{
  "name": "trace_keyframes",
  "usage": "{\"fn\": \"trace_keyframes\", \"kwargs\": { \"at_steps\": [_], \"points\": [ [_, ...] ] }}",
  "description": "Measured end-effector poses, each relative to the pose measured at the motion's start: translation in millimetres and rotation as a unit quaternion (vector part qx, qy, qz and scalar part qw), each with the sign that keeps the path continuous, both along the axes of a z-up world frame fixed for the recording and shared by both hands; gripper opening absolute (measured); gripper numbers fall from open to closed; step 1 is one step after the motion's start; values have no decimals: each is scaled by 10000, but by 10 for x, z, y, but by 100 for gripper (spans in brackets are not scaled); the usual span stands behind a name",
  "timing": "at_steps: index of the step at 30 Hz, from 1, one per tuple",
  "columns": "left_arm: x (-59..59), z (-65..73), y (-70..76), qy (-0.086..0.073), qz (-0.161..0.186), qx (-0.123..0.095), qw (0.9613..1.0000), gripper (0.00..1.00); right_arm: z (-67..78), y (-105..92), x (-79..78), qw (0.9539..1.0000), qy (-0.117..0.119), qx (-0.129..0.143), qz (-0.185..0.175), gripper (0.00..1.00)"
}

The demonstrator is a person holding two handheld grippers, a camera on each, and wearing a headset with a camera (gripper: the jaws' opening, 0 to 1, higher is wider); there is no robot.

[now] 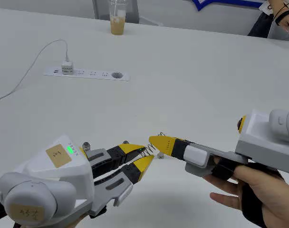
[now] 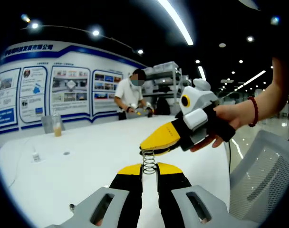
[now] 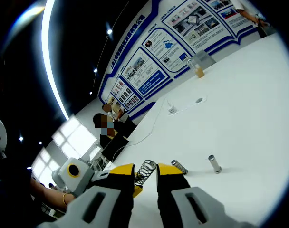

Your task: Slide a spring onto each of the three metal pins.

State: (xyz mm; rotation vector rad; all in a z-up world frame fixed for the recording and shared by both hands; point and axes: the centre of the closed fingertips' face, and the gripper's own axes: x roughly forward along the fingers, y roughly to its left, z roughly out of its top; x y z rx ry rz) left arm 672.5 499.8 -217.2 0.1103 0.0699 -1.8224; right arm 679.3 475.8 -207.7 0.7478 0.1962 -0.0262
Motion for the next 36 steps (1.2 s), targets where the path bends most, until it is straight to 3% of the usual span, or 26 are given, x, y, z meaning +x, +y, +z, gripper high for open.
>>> {"fn": "trace_keyframes", "kwargs": {
  "at_steps": [7, 12, 14, 15, 21, 28, 33, 36],
  "points": [
    [-17, -7, -1, -61, -11, 61, 10000, 11, 39, 43, -8, 9999, -85, 6, 67, 14],
    [-17, -46, -20, -175, 0, 236, 9996, 11, 74, 79, 4, 9997, -172, -122, 155, 12],
    [-23, -64, -25, -136, -6, 342, 9993, 11, 61, 83, 6, 9993, -125, -310, 178, 12],
    [-21, -94, -23, -40, 25, 480, 9988, 11, 56, 93, 10, 9991, -119, -348, 203, 12],
    [-25, -157, -16, -252, 4, 680, 9974, 14, 39, 66, 18, 9979, -76, -617, 197, 11],
    [-21, -259, 40, -241, 5, 956, 9951, 21, 52, -67, 11, 9909, 103, -1342, 63, 11],
    [49, -328, 90, -161, 163, 1145, 9932, 30, 66, -156, -3, 9878, 68, -1558, -47, 11],
    [99, -333, 115, -178, 270, 1145, 9929, 32, 55, -212, -11, 9860, 86, -1661, -129, 11]
  ]
}}
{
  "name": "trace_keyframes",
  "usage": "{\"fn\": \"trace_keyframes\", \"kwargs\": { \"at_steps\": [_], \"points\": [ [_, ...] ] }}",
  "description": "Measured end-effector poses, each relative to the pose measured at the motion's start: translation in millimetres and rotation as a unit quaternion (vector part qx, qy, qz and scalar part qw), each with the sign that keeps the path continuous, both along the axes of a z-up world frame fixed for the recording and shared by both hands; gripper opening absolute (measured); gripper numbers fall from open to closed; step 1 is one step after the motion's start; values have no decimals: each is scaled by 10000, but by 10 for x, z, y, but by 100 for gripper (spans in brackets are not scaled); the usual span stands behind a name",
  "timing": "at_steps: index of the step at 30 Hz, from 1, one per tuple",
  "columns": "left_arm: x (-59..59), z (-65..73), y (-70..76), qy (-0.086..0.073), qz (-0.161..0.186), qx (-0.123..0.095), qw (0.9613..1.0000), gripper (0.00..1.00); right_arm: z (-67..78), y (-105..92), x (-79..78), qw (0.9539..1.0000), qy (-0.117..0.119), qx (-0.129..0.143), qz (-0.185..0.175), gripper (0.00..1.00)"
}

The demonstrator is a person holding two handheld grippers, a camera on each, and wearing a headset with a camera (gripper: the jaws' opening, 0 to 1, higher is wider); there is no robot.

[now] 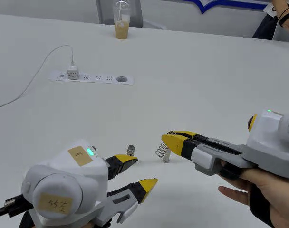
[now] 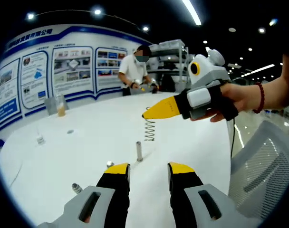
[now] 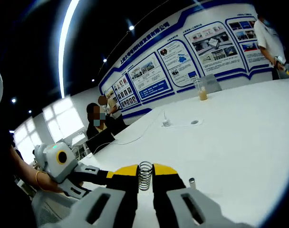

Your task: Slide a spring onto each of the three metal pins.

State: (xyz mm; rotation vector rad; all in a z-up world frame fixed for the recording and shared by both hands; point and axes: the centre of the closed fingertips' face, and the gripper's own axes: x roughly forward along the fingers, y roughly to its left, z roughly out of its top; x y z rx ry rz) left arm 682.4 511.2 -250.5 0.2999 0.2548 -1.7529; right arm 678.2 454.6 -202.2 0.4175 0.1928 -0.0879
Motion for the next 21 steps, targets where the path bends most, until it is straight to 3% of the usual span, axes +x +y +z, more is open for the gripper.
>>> {"fn": "trace_keyframes", "kwargs": {
  "at_steps": [12, 21],
  "points": [
    [192, -26, 121, 58, 357, 59, 9993, 46, -4, -250, 20, 9986, 18, -462, -261, 12],
    [362, -2, 223, 157, 640, -52, 9978, 55, -77, -397, 46, 9968, 153, -657, -431, 12]
  ]
}}
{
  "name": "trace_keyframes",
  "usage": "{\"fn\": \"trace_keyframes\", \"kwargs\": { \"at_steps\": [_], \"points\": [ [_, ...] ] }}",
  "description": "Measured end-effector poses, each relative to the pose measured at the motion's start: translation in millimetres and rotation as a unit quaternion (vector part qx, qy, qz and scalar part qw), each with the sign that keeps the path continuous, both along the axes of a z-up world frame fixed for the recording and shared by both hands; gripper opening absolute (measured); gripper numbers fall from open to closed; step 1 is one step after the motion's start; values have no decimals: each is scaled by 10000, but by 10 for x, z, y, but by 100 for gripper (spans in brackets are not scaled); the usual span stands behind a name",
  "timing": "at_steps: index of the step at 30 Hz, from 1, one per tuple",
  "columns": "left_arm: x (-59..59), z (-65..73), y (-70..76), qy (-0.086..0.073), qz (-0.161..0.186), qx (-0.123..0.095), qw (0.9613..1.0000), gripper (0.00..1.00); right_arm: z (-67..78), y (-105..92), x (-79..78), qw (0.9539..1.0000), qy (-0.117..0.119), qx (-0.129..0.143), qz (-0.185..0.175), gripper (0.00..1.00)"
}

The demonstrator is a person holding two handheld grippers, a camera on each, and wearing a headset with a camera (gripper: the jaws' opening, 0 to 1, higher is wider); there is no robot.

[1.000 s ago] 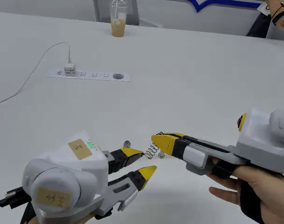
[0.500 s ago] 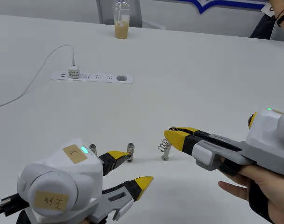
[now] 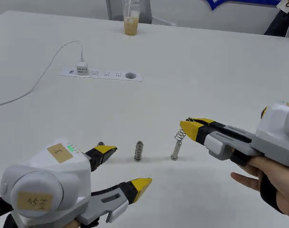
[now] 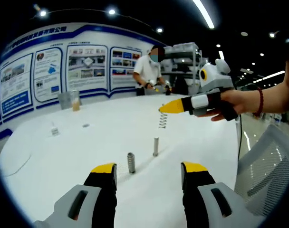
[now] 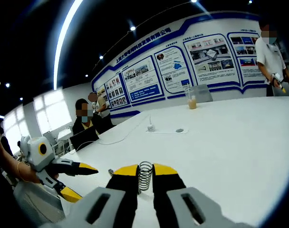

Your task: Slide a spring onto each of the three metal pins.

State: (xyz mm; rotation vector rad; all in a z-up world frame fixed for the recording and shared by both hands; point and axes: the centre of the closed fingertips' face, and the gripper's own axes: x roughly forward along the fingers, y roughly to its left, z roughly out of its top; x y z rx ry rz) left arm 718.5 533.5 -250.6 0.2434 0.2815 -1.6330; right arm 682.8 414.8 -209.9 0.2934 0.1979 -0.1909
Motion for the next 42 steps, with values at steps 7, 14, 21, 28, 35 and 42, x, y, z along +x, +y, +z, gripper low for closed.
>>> {"fn": "trace_keyframes", "kwargs": {
  "at_steps": [7, 14, 21, 28, 35, 42],
  "points": [
    [112, -22, 65, -135, 123, 96, 9998, 61, -101, -76, 16, 9991, 243, -340, -70, 12],
    [194, -37, 112, -31, 309, 121, 9994, 69, -198, -152, 34, 9972, 432, -597, -102, 12],
    [249, -79, 160, 59, 400, 172, 9990, 74, -287, -199, 56, 9963, 542, -654, -107, 12],
    [277, -110, 174, 113, 427, 209, 9988, 82, -386, -215, 50, 9954, 658, -689, -112, 12],
    [262, -165, 193, 72, 428, 310, 9986, 84, -398, -228, 74, 9952, 629, -738, -138, 12],
    [254, -193, 206, 104, 438, 357, 9983, 84, -472, -208, 86, 9935, 767, -843, -80, 12]
  ]
}}
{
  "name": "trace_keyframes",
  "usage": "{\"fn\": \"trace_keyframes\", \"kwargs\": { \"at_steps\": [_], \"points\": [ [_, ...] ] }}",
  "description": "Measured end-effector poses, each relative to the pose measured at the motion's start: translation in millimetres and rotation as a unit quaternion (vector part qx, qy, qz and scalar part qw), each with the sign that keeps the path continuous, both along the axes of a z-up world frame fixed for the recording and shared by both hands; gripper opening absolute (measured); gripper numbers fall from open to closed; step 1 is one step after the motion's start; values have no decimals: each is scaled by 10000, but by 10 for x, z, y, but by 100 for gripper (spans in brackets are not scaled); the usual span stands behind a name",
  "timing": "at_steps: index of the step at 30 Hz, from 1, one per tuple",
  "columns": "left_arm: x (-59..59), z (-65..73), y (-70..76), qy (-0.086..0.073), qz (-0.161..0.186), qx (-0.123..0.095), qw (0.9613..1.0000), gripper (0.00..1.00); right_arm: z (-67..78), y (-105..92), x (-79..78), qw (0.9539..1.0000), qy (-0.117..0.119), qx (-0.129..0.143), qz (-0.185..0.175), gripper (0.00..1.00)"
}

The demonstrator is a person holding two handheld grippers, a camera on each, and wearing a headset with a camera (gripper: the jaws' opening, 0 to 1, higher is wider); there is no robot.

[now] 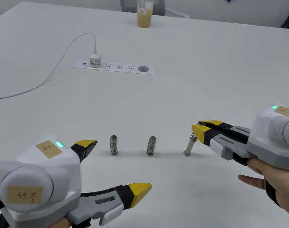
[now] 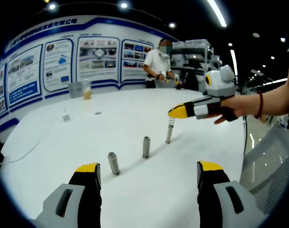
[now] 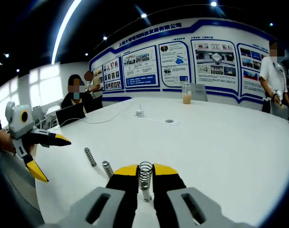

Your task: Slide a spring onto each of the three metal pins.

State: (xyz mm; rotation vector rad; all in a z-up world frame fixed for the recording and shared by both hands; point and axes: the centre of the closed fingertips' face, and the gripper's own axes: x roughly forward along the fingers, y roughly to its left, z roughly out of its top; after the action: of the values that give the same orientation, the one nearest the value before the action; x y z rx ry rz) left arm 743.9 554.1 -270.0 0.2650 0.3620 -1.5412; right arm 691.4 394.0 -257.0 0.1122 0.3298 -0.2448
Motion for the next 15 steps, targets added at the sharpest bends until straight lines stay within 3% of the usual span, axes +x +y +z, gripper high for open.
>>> {"fn": "trace_keyframes", "kwargs": {
  "at_steps": [10, 15],
  "points": [
    [-31, -5, 9, 99, 7, -37, 9999, 84, -176, 34, 25, 9997, 236, 36, 50, 12],
    [-3, -6, 19, 56, 52, -30, 10000, 84, -254, 57, 15, 9994, 355, 35, 34, 12]
  ]
}}
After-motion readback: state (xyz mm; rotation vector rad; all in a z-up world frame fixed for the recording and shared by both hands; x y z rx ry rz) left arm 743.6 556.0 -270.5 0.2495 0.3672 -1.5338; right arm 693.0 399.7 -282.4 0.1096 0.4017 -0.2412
